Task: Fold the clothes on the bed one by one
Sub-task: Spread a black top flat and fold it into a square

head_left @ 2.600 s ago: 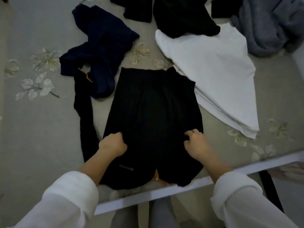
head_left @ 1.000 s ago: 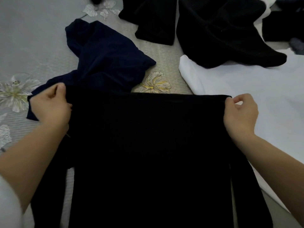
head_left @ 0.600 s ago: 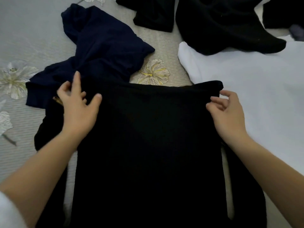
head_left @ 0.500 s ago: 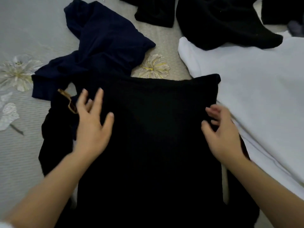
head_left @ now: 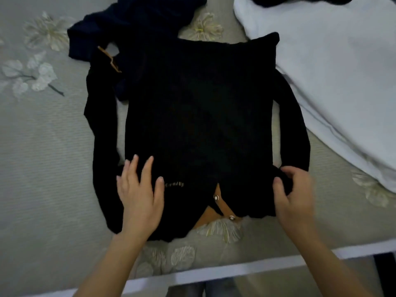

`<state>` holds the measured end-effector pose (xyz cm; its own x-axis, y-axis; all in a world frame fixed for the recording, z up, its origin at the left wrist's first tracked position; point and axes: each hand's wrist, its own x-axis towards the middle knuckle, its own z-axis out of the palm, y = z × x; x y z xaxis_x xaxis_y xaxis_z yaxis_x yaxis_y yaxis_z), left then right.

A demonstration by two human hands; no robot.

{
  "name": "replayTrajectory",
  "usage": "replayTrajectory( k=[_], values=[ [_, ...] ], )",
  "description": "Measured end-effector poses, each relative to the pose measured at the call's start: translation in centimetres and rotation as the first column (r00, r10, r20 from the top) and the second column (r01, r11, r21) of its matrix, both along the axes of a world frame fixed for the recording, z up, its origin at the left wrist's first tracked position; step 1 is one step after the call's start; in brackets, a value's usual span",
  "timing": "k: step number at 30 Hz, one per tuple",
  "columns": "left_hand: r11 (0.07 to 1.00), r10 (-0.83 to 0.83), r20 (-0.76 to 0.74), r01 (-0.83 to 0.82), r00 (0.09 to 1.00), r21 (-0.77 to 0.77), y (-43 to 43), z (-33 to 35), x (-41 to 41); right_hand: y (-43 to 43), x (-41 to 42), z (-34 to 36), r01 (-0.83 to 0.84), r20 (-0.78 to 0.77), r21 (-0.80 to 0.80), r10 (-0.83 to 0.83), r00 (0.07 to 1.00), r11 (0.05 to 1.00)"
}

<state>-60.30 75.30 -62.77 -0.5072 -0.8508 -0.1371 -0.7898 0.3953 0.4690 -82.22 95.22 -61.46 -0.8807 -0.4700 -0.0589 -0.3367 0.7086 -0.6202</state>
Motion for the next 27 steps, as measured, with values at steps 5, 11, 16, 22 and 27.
replayTrajectory(
  k=[5, 11, 16, 22, 27],
  values=[
    [0.726, 0.682, -0.183, -0.624, 0.708, 0.289, 6.1, 0.7, 4.7, 4.6, 4.8, -0.8, 0.369, 0.420, -0.004, -0.333, 0.844, 0.929],
    [0.645, 0.666, -0.112, -0.495, 0.737, 0.582, 11.4, 0.2, 4.9, 1.6, 7.1, -0.9, 0.239, 0.759, -0.040, -0.126, 0.639, 0.970],
    [0.546, 0.757, -0.240, -0.386, 0.607, 0.743, 10.2, 1.1, 2.7, 0.0, 6.2, 0.5, 0.177, 0.766, -0.194, 0.036, 0.642, 0.965],
    [0.546, 0.790, -0.401, -0.238, 0.463, 0.803, 9.1, 2.7, 1.6, -0.7, 5.0, 0.5, 0.327, 0.884, -0.252, 0.079, 0.461, 0.911],
    [0.499, 0.837, -0.386, -0.250, 0.387, 0.830, 9.3, 3.3, 2.5, -1.1, 4.5, 0.6, 0.361, 0.871, -0.215, 0.012, 0.491, 0.907]
  ],
)
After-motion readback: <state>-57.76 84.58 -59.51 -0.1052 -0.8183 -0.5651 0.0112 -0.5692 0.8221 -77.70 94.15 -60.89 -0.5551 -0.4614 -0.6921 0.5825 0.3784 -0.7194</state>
